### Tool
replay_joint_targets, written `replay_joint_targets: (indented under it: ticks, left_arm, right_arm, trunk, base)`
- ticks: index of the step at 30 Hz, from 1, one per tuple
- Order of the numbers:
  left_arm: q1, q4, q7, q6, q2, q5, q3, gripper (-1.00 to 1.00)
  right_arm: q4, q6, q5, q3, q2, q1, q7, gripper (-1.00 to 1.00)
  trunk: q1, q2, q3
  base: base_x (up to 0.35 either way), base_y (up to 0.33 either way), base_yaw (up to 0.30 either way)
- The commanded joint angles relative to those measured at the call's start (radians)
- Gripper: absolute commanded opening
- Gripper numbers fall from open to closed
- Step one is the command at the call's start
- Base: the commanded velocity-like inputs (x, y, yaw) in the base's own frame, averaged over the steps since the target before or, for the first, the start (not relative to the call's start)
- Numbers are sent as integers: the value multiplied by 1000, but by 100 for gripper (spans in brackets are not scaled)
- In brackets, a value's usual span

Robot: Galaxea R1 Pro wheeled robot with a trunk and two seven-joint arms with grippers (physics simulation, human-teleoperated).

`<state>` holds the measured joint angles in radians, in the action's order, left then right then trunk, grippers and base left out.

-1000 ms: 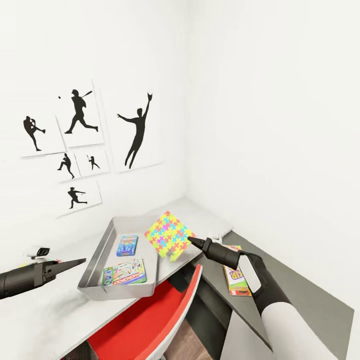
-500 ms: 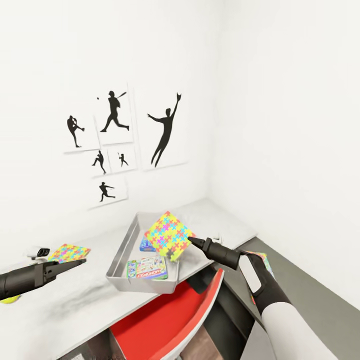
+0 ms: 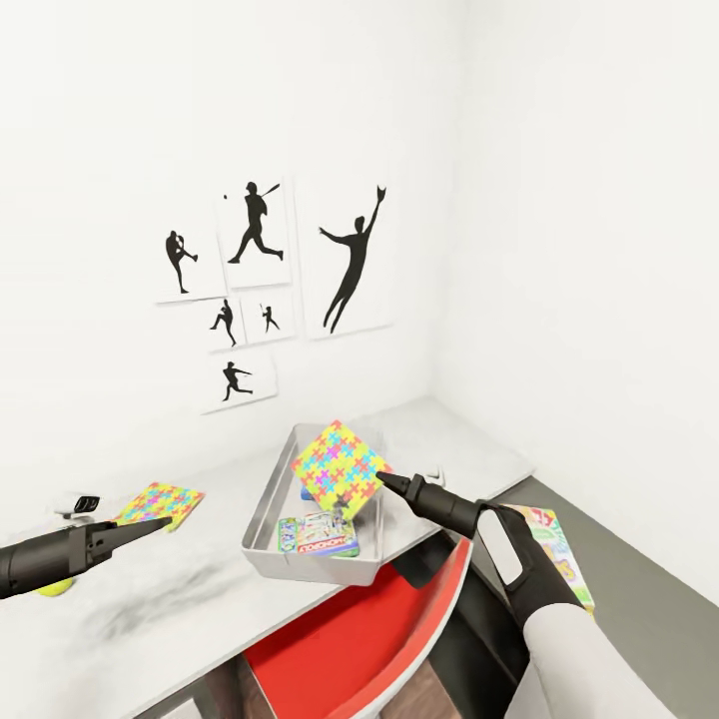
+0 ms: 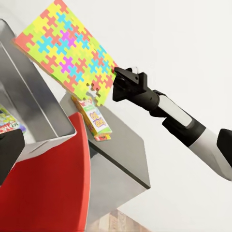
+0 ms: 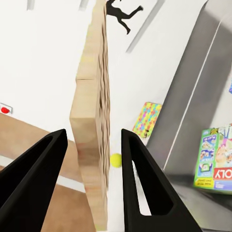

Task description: Put all the toys in the child's room - the three board games (two on the bed and one on the table), the two jigsaw puzzles on the table, and the tennis ball on the table - inside the toy box on the table in the child's room.

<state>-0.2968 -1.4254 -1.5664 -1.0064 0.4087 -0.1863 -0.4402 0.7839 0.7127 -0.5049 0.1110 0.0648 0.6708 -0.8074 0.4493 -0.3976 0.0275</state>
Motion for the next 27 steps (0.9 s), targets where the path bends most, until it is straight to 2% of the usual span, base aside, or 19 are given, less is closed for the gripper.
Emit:
replay_joint_targets:
  ticks: [1, 6, 16, 27]
  left_arm:
    - [-1, 0, -4, -11, 1, 1, 0, 100]
    - [-1, 0, -4, -10, 0, 1, 0, 100]
    - [-1, 0, -4, -9, -1, 1, 1, 100]
    - [-1, 0, -4, -9, -2, 1, 1, 100]
  right_arm:
    - [0, 5, 0, 4, 1, 1, -3, -100]
    - [0, 5, 0, 4, 1, 1, -3, -100]
    - [0, 5, 0, 4, 1, 1, -3, -100]
    - [-2, 6, 2, 2, 2, 1, 3, -100]
  trunk:
    - [1, -2, 2]
    - [1, -2, 2]
    - [1, -2, 2]
    - [1, -2, 2]
  base:
    - [0, 204, 0]
    - [37, 95, 0]
    - [173, 65, 0]
    - [14, 2, 0]
